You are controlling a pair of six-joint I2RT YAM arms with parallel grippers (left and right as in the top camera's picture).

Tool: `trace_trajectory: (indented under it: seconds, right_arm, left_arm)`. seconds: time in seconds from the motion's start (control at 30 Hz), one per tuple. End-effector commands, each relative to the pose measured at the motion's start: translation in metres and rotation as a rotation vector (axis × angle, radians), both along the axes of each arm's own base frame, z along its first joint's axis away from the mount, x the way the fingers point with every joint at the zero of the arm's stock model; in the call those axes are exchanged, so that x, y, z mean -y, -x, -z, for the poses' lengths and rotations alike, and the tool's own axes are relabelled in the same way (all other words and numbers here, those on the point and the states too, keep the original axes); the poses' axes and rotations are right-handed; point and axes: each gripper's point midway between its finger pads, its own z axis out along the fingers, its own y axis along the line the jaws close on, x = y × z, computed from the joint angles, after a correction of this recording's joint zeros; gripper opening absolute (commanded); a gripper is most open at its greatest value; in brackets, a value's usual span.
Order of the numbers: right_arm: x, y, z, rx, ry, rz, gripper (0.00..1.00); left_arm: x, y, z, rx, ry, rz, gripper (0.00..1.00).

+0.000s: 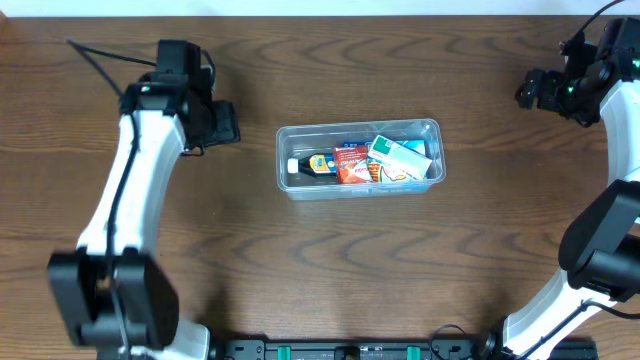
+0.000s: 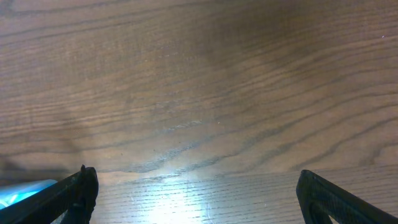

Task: Pack container
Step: 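Carry the Zam-Buk tin with left gripper and lower it into container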

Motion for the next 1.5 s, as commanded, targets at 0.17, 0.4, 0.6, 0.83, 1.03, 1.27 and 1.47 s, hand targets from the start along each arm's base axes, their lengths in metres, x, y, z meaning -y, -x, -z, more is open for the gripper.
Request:
trace_trajectory:
  seconds: [0.17, 0.4, 0.6, 0.83, 1.03, 1.27, 1.47]
  right_arm:
    - [0.001, -0.003, -0.020, 0.044, 0.008, 0.012, 0.99]
    - [0.002, -0.003, -0.020, 0.044, 0.008, 0.012, 0.99]
    - [0.002, -0.003, -0.020, 0.044, 0.008, 0.012, 0.99]
    - [0.002, -0.003, -0.020, 0.044, 0.008, 0.012, 0.99]
    - [0.002, -0.003, -0.020, 0.044, 0.008, 0.012, 0.99]
    - [0.002, -0.003, -0.020, 0.044, 0.008, 0.012, 0.99]
    - [0.002, -0.003, -0.020, 0.044, 0.008, 0.012, 0.99]
  left_arm:
    - [0.101, 0.050, -0.033, -0.029, 0.155, 0.229, 0.63]
    - [0.139, 0.072, -0.023, -0.034, 0.022, 0.286, 0.63]
    - [0.160, 0.084, -0.019, -0.048, 0.014, 0.210, 0.62]
    - [0.158, 0.088, 0.007, -0.085, -0.077, 0.121, 0.62]
    - [0.157, 0.089, 0.035, -0.168, -0.118, 0.084, 0.63]
    - [0.157, 0.088, 0.062, -0.228, -0.160, 0.084, 0.63]
    - [0.158, 0.087, 0.064, -0.229, -0.161, 0.084, 0.63]
